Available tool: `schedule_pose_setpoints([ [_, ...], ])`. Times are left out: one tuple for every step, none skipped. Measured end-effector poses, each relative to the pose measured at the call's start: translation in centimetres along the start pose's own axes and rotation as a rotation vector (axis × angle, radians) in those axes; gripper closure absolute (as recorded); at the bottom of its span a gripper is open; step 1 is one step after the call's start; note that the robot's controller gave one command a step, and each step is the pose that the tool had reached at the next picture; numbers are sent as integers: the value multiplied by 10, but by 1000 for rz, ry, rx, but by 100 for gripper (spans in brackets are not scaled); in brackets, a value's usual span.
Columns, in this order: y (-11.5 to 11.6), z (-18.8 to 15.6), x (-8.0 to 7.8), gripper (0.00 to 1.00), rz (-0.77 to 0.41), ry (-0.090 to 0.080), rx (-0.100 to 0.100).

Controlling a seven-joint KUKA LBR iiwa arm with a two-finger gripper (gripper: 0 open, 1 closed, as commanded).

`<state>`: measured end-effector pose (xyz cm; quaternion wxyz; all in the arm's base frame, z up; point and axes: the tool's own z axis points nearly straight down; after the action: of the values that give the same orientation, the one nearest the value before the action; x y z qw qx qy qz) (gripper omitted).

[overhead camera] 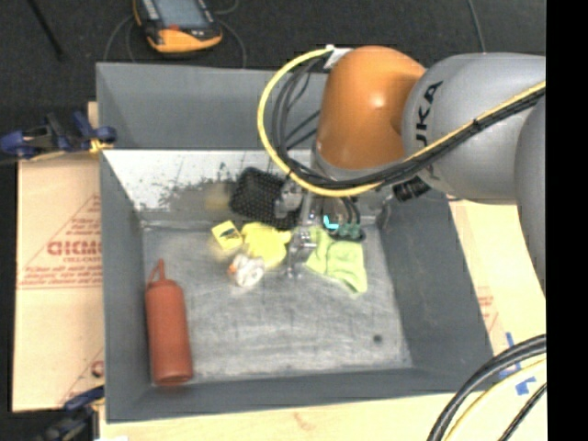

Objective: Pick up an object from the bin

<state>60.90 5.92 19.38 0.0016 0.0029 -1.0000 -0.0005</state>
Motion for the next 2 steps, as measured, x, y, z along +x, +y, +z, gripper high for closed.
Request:
schedule_pose_setpoints([
  [0,-4,-2,0,1,-8,-1],
  [26,56,-23,0,65,-13,-2],
])
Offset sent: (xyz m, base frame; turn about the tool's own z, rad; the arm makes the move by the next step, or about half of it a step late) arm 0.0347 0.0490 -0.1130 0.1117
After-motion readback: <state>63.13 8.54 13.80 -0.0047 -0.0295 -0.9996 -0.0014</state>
